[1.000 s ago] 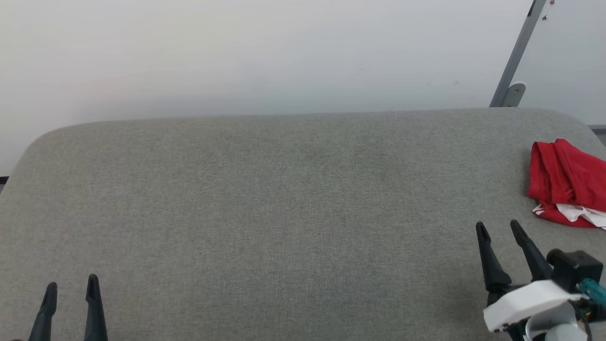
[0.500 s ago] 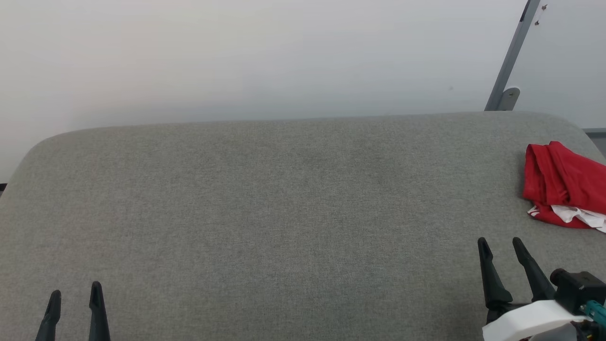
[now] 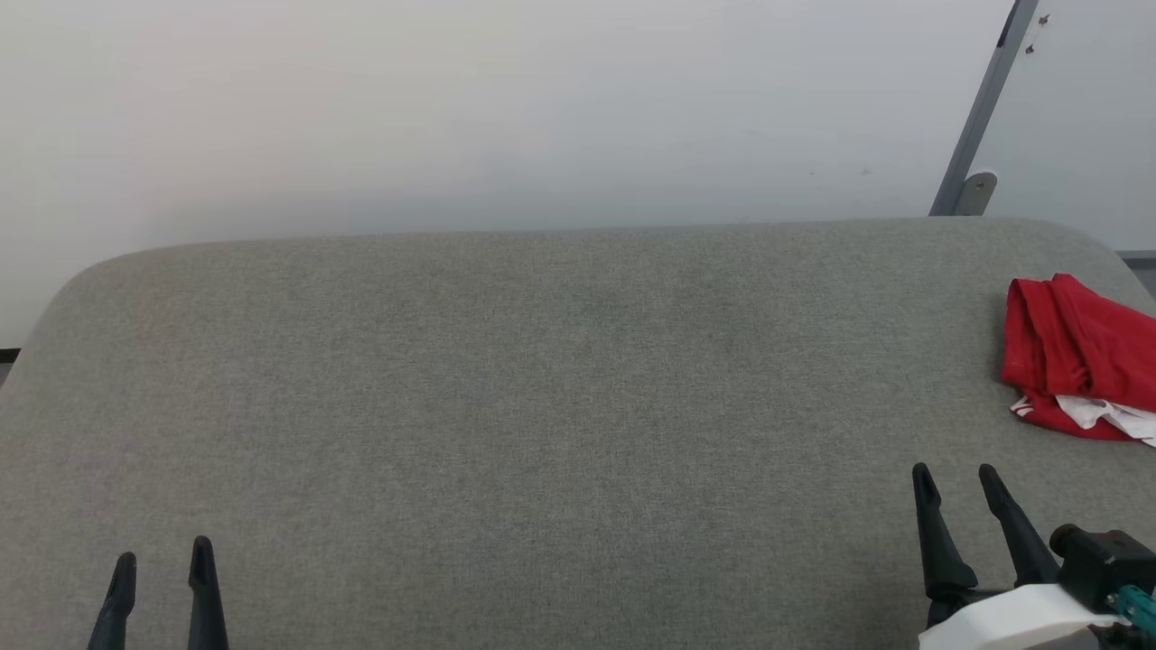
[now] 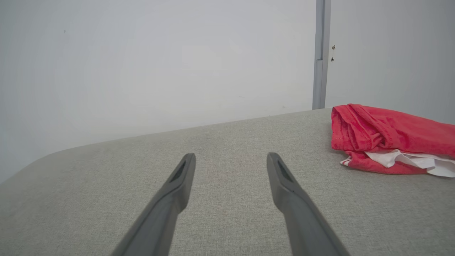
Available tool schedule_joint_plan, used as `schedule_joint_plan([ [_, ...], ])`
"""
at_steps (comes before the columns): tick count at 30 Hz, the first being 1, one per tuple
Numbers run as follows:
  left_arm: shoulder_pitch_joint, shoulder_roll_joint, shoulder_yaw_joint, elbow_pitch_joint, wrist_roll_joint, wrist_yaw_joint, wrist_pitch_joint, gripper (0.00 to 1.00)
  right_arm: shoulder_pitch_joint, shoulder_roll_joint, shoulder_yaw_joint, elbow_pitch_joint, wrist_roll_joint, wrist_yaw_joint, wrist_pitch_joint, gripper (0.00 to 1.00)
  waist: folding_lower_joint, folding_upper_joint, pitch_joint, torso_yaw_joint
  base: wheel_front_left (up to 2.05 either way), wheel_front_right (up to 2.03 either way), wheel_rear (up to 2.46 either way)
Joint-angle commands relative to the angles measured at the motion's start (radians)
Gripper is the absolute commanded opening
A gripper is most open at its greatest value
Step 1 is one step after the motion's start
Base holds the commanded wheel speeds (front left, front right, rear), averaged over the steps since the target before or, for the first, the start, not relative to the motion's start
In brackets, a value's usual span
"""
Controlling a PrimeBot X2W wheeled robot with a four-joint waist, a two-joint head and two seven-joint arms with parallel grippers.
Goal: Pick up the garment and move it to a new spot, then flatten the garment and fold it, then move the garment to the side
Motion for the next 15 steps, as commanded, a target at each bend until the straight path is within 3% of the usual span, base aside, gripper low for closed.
schedule_joint_plan([
  [1,-0.003,0.000,-0.004,-0.002,-0.003,-0.003,-0.005,1.00,0.010,0.006,-0.001,-0.007,-0.003,0.000,0.002,1.00,0.0000,-0.0001,0.001,0.001,0.00,0.00,0.00],
  [15,-0.022,0.000,-0.023,-0.004,0.001,-0.003,-0.005,1.00,0.018,0.022,-0.015,-0.014,-0.009,0.000,0.011,1.00,0.0000,-0.0001,0.002,0.010,0.00,0.00,0.00],
])
